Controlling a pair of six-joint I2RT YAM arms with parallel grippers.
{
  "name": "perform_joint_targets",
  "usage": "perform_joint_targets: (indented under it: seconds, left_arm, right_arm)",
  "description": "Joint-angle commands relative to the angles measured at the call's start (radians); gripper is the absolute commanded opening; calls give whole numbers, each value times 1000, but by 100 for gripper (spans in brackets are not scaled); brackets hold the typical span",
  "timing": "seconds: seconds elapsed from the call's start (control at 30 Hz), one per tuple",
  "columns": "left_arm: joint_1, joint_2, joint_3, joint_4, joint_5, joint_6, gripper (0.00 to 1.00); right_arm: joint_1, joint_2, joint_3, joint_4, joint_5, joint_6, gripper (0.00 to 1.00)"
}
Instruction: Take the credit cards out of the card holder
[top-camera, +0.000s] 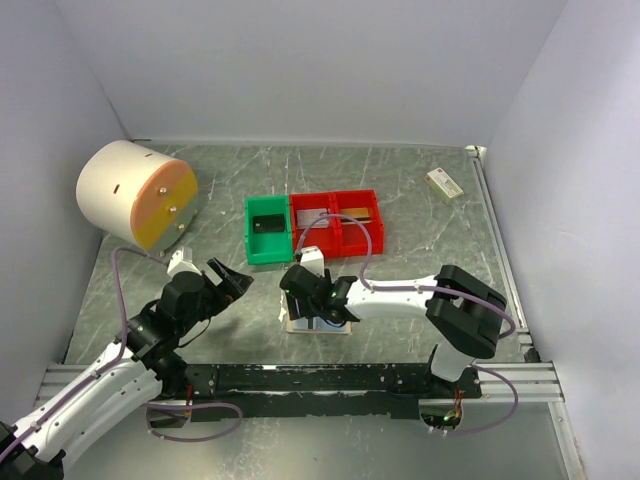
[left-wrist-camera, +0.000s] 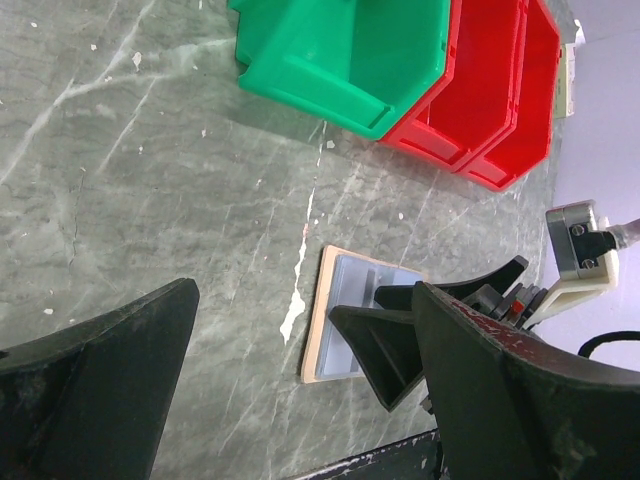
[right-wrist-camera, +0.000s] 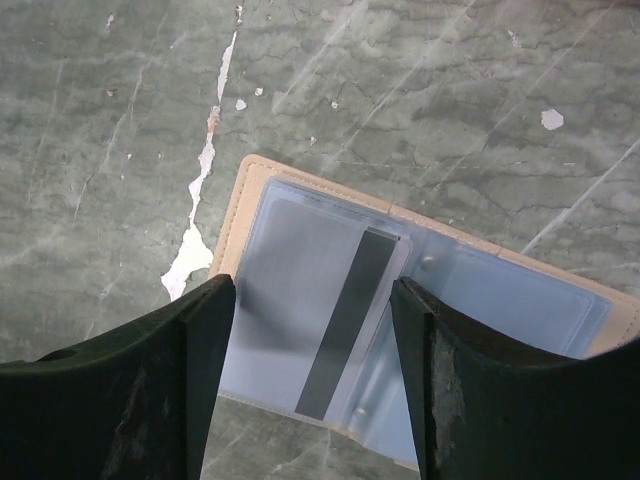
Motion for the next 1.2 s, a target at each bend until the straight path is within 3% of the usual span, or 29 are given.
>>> perform_joint_targets:
  seconds: [0.0,0.43,0.67,0.9,1.17]
  left_arm:
    - [4,-1,6,0,15,3,100]
    - [4,15,-4,40,63,20,99]
    - [3,45,-1,71,87,36,99]
    - [4,78,25,75,95,58,99]
    - [4,91,47,69,89,86,99]
  right_arm:
    - [2,29,18,-34,11,20,64]
    - [-35,-13,-57,72,-109,17,53]
    - [-57,-20,-62,80,-131,5,54]
    - [-57,25,-21,28,-99,7,68]
    - [-56,59,6,16,-94,5,61]
